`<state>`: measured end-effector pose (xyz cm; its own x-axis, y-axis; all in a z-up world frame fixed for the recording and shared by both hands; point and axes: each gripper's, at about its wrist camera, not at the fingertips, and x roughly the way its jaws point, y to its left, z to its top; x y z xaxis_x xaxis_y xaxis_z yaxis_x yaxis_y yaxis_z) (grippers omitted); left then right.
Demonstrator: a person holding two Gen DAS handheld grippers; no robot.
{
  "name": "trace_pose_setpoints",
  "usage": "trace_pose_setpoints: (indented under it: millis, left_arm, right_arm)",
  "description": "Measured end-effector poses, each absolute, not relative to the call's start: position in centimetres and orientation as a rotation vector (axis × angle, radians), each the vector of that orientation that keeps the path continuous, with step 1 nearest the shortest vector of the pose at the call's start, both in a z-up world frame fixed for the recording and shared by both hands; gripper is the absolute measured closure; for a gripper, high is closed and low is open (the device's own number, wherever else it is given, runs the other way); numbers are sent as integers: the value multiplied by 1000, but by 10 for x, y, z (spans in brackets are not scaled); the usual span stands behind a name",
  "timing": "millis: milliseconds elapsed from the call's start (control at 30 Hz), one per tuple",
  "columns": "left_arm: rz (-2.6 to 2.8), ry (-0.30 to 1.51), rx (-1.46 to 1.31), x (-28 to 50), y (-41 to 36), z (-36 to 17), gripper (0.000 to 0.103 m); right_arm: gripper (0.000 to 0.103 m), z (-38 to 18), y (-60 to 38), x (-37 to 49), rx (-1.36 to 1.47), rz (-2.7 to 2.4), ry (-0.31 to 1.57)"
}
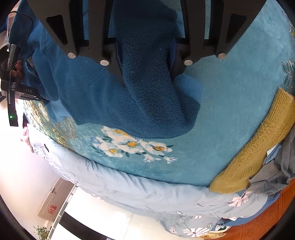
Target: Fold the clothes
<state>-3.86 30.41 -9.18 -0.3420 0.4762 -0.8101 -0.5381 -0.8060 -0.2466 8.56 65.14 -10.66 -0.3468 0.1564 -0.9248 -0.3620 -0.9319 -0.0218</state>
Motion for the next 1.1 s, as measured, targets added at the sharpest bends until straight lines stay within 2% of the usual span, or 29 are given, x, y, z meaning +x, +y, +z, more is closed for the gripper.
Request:
trace_pose_setpoints:
  millis: [67, 200, 367, 500, 567, 667, 833, 933, 1000, 1067, 1100]
  left_arm:
    - [2176, 87, -1241, -36, 306, -86, 74]
    - [2187, 96, -1139, -39, 315, -64, 79]
    - [2227, 111, -919, -56, 346, -7, 87]
    - [2239, 49, -848, -83, 360, 24, 87]
    - [2242, 57, -863, -96, 367, 19, 87]
    - [2231, 94, -919, -108, 374, -4, 87]
    - [2209, 132, -1094, -127, 378, -60, 87]
    - [2203, 94, -1163, -129, 372, -78, 83]
    - [2185, 64, -1180, -129, 366, -80, 79]
    - [2193, 79, -1182, -126, 363, -76, 60]
    - [2198, 94, -1187, -124, 362, -74, 54]
  right_arm:
    - [85, -104, 648, 86, -1558, 2341, 256]
    - [87, -82, 651, 90, -1449, 2374, 246]
    - [87, -18, 679, 82, -1246, 2407, 229]
    - [87, 30, 713, 72, -1082, 2380, 224]
    - [87, 40, 729, 63, -1051, 2350, 211]
    - [87, 23, 747, 48, -1088, 2292, 219]
    - [87, -36, 757, 35, -1238, 2210, 239]
    - [85, -59, 754, 30, -1276, 2199, 251]
    - [80, -60, 750, 28, -1286, 2198, 216]
    - [77, -56, 749, 29, -1282, 2201, 198]
    - [74, -51, 749, 31, -1271, 2205, 198]
